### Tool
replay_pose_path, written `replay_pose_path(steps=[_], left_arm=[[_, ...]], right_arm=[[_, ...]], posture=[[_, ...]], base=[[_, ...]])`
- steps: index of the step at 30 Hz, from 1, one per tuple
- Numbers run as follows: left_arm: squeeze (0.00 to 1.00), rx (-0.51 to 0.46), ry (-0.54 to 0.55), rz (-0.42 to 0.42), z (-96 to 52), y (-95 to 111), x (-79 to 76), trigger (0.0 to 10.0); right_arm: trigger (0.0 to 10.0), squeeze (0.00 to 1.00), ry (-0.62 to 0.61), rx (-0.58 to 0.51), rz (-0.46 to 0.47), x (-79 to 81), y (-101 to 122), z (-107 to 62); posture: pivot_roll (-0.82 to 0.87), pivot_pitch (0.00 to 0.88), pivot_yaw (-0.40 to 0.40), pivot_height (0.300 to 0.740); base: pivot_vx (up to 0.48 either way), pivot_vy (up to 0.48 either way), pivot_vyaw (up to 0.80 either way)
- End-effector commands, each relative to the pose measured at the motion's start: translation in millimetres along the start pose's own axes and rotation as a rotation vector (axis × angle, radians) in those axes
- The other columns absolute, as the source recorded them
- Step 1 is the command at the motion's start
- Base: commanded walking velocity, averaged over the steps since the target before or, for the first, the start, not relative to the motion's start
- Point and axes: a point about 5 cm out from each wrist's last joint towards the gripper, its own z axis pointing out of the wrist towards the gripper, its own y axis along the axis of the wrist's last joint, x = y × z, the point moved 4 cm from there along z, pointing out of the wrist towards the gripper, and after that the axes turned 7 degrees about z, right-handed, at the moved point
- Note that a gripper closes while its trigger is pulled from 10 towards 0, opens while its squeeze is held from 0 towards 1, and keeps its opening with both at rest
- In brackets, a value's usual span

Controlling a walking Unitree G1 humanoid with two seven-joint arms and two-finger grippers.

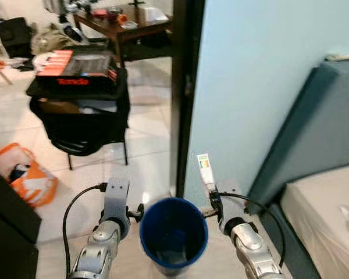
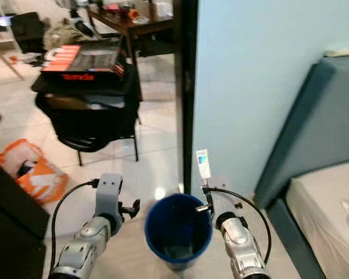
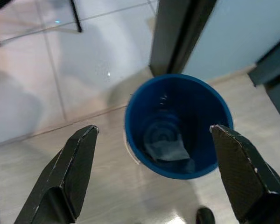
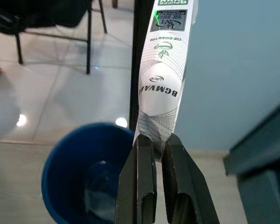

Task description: Clean up the room

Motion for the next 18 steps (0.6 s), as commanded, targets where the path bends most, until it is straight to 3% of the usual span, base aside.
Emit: replay_pose_path(steps=[1,3,18], left_arm=[[0.00,0.013,0.043,0.010,-1.5,-5.8,11.2,10.0],[0.00,-0.010,0.053,0.045,-1.5,-3.1,12.7,10.0],[0.00,-0.070,0.000,0.058,-1.7,8.4,2.7,10.0]], right_arm=[[10.0,0.00,0.026,0.003,0.016,9.6,-2.2,-0.2],[10.0,0.00,0.025,0.002,0.015,9.3,-2.2,-0.4],[10.0,0.00,-0.001,0.023,-0.006,4.2,-6.0,-1.0]], posture=[[0.01,0.110,-0.026,0.732],[0.01,0.111,-0.027,0.732],[0.01,0.117,-0.026,0.732]], base=[[0.000,0.000,0.00],[0.000,0.000,0.00],[0.000,0.000,0.00]])
